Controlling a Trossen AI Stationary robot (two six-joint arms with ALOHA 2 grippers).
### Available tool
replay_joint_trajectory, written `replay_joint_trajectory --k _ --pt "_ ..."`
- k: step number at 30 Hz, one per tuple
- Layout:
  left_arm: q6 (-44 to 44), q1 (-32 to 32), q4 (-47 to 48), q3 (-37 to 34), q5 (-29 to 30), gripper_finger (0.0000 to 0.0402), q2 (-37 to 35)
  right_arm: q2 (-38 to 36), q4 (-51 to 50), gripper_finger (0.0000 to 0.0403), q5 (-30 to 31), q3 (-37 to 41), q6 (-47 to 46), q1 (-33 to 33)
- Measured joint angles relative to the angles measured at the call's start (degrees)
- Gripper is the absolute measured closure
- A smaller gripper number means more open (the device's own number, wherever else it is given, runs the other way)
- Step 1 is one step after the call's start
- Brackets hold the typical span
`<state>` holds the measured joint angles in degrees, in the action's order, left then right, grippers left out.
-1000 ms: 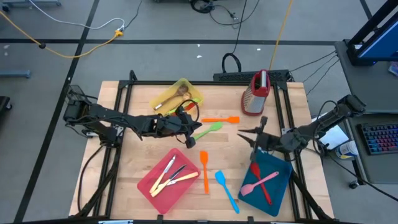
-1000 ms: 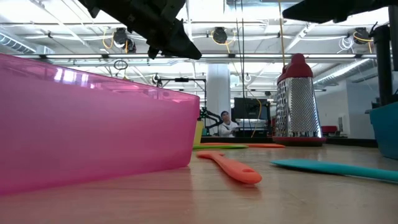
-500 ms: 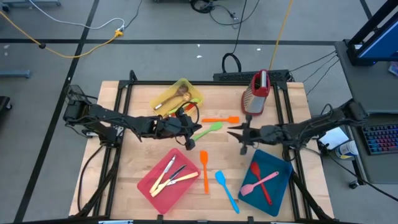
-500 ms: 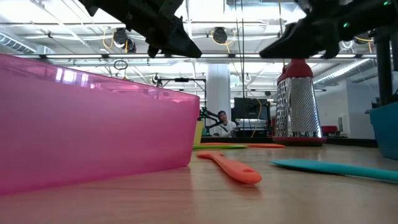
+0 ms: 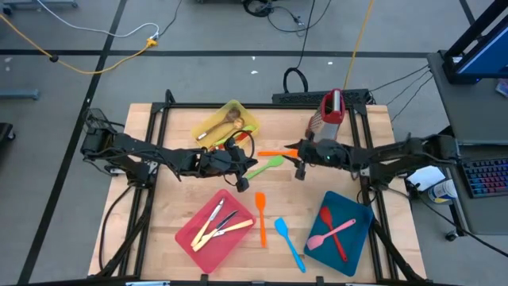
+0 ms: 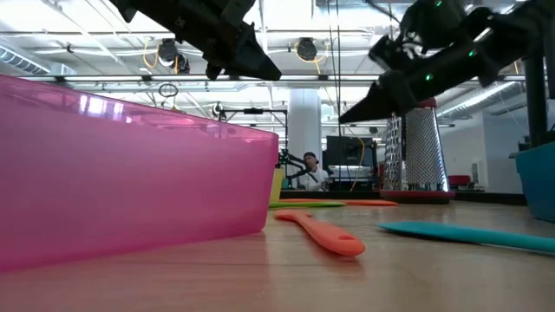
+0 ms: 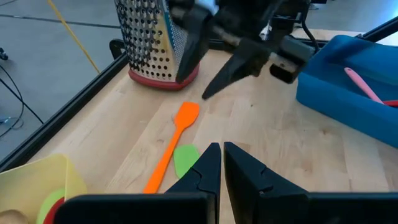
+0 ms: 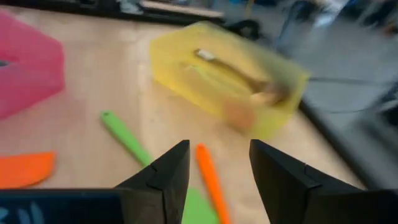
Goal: Pick & Place Kitchen Items
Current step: Put the orange spatula into the blue bin
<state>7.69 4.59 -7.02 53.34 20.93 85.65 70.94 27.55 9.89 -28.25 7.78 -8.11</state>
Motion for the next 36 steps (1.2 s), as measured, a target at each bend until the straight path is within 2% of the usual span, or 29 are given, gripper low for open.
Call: replay_joint_trajectory --k 2,8,15,19,25,36 --pt "-0.66 -0.01 0.02 0.00 0.00 0.0376 0.00 2.16 0.50 0.0240 -3.89 0.02 -1.30 -2.55" --pt "-4.14 -0.01 0.02 0.00 0.02 0.0376 0.00 9.64 2.30 0.0242 -8.38 0.00 -2.63 -7.58" --pt "-4.51 -0.16 -0.04 0.00 0.02 0.0376 0.00 17.19 7.43 0.0243 -8.41 -0.96 -2.63 -9.19" --pt "-4.55 -0.37 -0.29 0.00 0.04 0.0376 0.00 19.44 3.17 0.0243 -6.95 -4.69 -3.80 -9.12" --pt "-4.51 -0.81 -0.38 0.00 0.05 0.0376 0.00 21.58 -10.47 0.0243 -6.99 -10.27 -2.20 -9.12" --pt "-4.19 -0.81 -0.06 0.00 0.04 0.0376 0.00 25.43 -11.10 0.0243 -7.11 -10.27 -2.71 -11.97"
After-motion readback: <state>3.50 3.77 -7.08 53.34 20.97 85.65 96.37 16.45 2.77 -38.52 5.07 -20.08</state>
